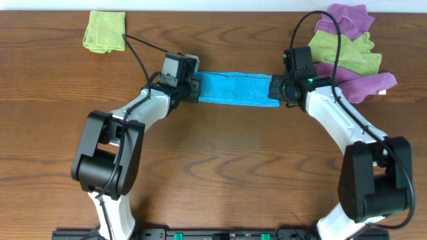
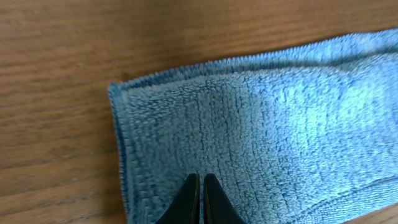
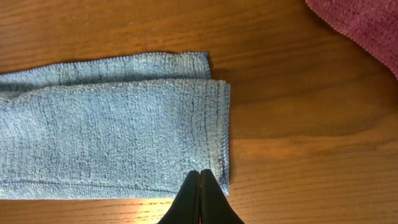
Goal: Fold the cloth
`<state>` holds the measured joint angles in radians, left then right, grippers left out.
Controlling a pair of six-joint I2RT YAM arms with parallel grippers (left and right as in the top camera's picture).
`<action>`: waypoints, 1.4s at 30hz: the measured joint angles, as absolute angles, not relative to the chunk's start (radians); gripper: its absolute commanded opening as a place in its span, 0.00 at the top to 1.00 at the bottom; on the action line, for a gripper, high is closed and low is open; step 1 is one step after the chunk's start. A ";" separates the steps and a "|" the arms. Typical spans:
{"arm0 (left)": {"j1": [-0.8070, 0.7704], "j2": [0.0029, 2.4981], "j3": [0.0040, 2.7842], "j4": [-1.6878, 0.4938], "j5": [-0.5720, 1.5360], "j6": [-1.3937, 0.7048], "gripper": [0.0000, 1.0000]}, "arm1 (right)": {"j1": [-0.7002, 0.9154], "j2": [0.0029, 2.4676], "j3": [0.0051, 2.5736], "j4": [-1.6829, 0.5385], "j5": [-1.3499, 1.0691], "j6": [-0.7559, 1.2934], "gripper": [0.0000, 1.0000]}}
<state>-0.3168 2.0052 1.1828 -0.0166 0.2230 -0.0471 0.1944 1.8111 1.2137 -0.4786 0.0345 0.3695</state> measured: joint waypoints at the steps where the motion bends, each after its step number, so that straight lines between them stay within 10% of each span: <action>1: -0.319 2.010 1.183 -0.016 0.221 -0.047 0.94 | 0.194 1.811 1.214 -0.480 0.035 0.369 0.99; 20: -0.337 2.025 1.237 -0.237 -0.007 -0.047 0.94 | 0.195 1.811 1.214 -0.565 0.034 0.309 0.98; 34: -0.337 2.013 1.246 -0.337 -0.052 -0.075 0.94 | 0.084 1.834 1.217 -0.401 -0.337 0.221 0.34; 42: -0.335 2.012 1.246 -0.338 -0.040 -0.082 0.94 | 0.010 1.971 1.217 -0.390 -0.581 0.212 0.22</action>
